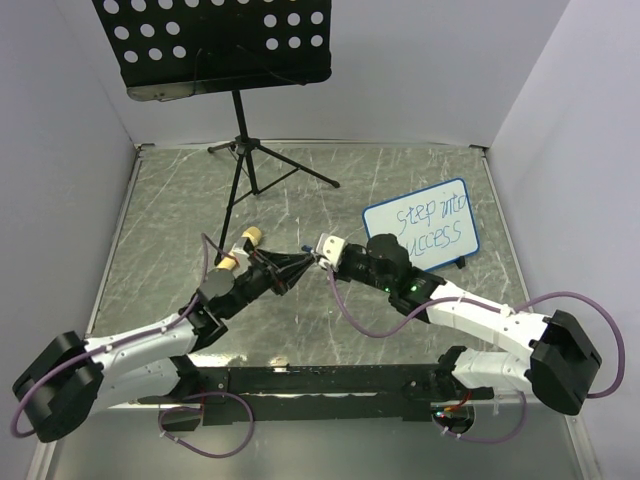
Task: Write a sentence on the whiteboard
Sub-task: Insert the whiteboard marker without the cap into the pen cap, then pass from the right arm to the left
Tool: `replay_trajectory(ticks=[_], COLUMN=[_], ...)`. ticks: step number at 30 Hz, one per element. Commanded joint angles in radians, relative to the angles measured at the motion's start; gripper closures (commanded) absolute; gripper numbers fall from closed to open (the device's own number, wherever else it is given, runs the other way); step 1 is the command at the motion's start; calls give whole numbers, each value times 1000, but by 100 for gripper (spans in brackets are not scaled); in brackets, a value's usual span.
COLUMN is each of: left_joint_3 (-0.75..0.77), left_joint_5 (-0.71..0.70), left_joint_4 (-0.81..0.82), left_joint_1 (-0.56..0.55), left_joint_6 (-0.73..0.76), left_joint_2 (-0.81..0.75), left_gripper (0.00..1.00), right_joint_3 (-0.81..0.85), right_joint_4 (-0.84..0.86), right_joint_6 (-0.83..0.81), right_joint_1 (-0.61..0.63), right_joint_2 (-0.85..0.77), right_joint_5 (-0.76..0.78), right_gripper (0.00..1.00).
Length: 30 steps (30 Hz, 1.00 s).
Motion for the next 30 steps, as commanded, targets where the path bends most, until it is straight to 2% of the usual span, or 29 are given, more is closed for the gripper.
replay_trajectory(ticks=[1,2,6,7,9,10,11,12,13,14,15,17,18,19,21,27,30], left_joint_3=[-48,-59,-96,-100,-85,-67,-53,-32,23,60,100,200,223,252,272,314,295], left_joint_5=[22,22,23,22,28,40,54,87,103,118,127,165,184,225,233,311,347], left_joint_4=[70,58,-75,-115,-300,-415,-463,-523,-596,-706,-768,-889,-914,-916,-927,-936,-901], left_joint_1=[-1,1,24,31,70,112,137,162,198,208,211,213,211,208,202,176,139], left_joint_6=[-125,-122,-77,-18,76,192,264,427,517,623,808,997,1138,1214,1391,1741,1852], left_joint_2=[-68,-82,-225,-261,-371,-407,-465,-485,-497,-496,-479,-417,-395,-379,-349,-306,-280], left_gripper=[77,67,46,42,30,25,23,21,19,18,17,17,14,9,6,5,5], right_joint_3=[1,4,30,41,59,79,88,110,125,140,166,187,208,223,274,395,444], right_joint_4=[-15,-21,-76,-95,-176,-203,-251,-282,-312,-381,-406,-449,-487,-509,-584,-720,-771], right_joint_6=[43,50,116,130,162,172,187,196,198,204,212,225,231,236,241,267,311], right_joint_1=[-18,-23,-99,-119,-173,-184,-196,-214,-219,-226,-230,-236,-239,-242,-243,-277,-291], right_joint_2=[-17,-17,-20,-21,-21,-20,-12,-9,-5,3,17,26,31,38,64,129,158], right_joint_5=[-69,-78,-162,-184,-277,-317,-380,-415,-455,-488,-536,-589,-618,-643,-675,-750,-764], right_gripper=[100,100,100,100,100,100,100,100,100,100,100,100,100,100,100,100,100])
